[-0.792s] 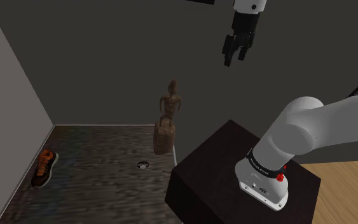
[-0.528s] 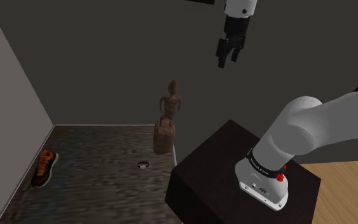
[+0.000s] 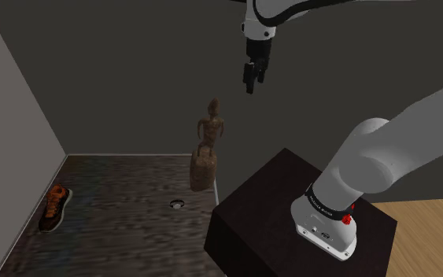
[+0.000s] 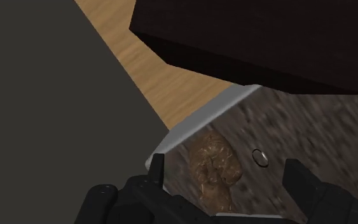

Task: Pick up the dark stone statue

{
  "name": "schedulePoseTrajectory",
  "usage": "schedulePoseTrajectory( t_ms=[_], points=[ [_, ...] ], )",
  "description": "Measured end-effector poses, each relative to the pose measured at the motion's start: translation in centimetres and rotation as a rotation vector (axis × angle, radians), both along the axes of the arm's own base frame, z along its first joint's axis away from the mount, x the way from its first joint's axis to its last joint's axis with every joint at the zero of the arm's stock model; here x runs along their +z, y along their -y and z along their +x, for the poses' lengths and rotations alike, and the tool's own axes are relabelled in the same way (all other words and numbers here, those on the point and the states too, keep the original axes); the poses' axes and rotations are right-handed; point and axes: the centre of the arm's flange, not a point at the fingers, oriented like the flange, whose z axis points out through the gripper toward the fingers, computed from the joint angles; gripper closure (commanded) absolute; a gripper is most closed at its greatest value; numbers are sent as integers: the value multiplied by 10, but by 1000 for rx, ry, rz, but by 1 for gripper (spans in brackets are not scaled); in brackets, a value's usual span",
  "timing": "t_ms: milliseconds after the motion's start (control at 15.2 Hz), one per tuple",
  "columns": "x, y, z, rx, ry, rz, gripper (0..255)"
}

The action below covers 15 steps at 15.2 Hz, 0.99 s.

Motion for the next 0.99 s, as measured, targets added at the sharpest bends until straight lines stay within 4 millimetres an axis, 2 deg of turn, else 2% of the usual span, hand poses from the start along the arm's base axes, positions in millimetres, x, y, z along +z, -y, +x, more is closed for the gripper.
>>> schedulePoseTrajectory(
  t_ms=[726,990],
  points=[
    [-105,-52,99,344,-69,-27,0],
    [-141,-84,126,470,-94,-37,0]
  ],
)
